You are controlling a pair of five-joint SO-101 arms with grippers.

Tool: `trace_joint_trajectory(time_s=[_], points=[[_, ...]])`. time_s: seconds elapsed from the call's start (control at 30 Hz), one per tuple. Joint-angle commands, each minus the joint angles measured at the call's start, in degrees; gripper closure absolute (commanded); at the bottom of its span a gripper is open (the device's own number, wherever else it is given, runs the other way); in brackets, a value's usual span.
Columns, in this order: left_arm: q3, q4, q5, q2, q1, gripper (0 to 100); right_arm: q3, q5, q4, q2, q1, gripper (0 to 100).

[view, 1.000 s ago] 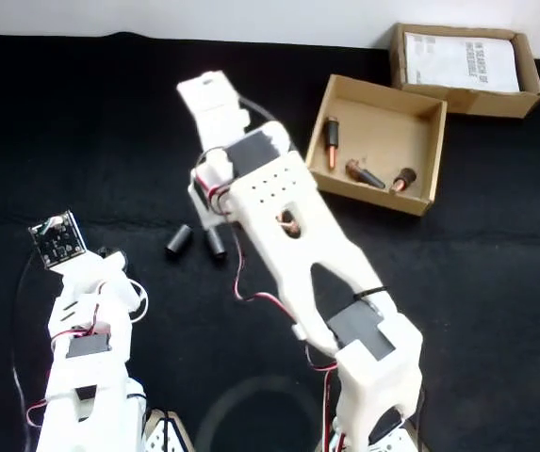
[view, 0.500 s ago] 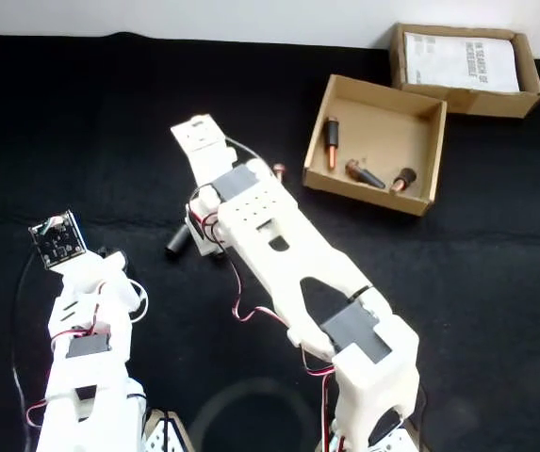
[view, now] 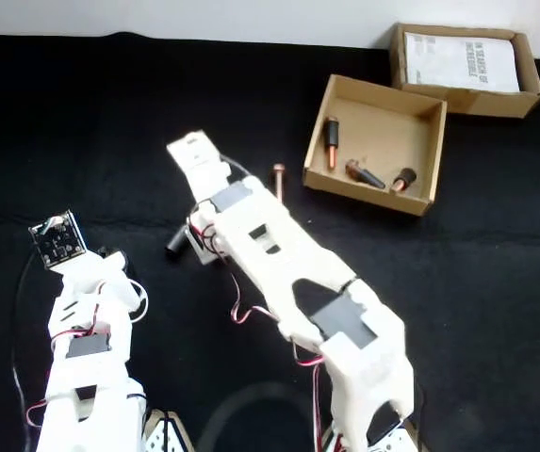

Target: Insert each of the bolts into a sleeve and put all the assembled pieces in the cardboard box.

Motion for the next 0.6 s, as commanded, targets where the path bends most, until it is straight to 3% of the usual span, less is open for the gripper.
trace_joint_trajectory(time_s=[0.0, 0.43, 0.57], points=[[0.57, 0.18, -0.18, -0.57, -0.48, 99, -4.26, 0.62, -0.22, 0.92, -0.48, 85.9], [0.57, 0.18, -0.18, -0.57, -0.48, 99, -11.47, 0.70, 1.89, 7.78, -0.40, 86.2], [0.57, 0.18, -0.18, -0.57, -0.57, 99, -15.69, 0.70, 3.91, 10.15, -0.31, 99.0]])
